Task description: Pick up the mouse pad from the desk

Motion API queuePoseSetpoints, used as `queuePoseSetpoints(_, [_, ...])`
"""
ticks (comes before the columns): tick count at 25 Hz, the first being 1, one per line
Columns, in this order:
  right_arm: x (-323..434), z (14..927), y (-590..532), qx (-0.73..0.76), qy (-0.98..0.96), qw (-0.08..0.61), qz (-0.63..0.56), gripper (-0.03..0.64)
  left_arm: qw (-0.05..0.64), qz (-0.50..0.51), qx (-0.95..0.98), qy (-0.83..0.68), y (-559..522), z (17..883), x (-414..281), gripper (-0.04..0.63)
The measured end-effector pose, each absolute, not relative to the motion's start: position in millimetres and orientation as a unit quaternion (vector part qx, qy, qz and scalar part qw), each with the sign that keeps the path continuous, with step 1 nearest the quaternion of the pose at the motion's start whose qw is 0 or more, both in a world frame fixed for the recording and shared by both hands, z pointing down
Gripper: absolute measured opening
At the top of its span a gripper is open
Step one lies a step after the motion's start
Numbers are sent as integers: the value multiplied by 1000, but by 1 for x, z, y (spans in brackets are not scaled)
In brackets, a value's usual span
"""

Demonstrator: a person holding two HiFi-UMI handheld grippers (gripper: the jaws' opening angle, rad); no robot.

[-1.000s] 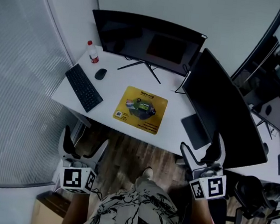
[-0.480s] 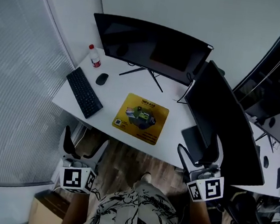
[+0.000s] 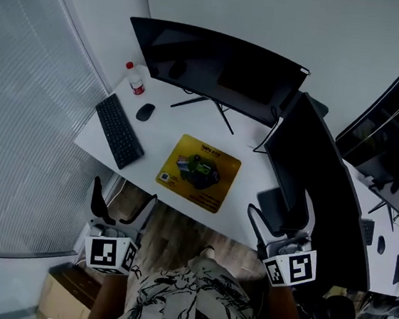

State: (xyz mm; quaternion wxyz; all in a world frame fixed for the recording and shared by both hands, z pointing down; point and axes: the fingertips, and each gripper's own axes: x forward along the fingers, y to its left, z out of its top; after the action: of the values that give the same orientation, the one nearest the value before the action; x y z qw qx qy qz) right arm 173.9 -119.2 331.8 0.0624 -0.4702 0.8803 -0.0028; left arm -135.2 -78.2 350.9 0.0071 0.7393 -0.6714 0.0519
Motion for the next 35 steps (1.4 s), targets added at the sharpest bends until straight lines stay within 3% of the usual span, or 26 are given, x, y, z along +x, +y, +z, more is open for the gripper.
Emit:
queuePoseSetpoints(15, [165,345,-145,-463,884,68,-18,523,31,52,754,-654,-112,369,-127,601])
queuePoseSetpoints(26, [117,333,-174,-527,847,68,-3,523,17,56,796,-603,-179,360,-190,601])
queuePoseSetpoints(35, [97,336,-198,-563,825,40,-3,523,46,41,817,-573,-228,374,-208,601])
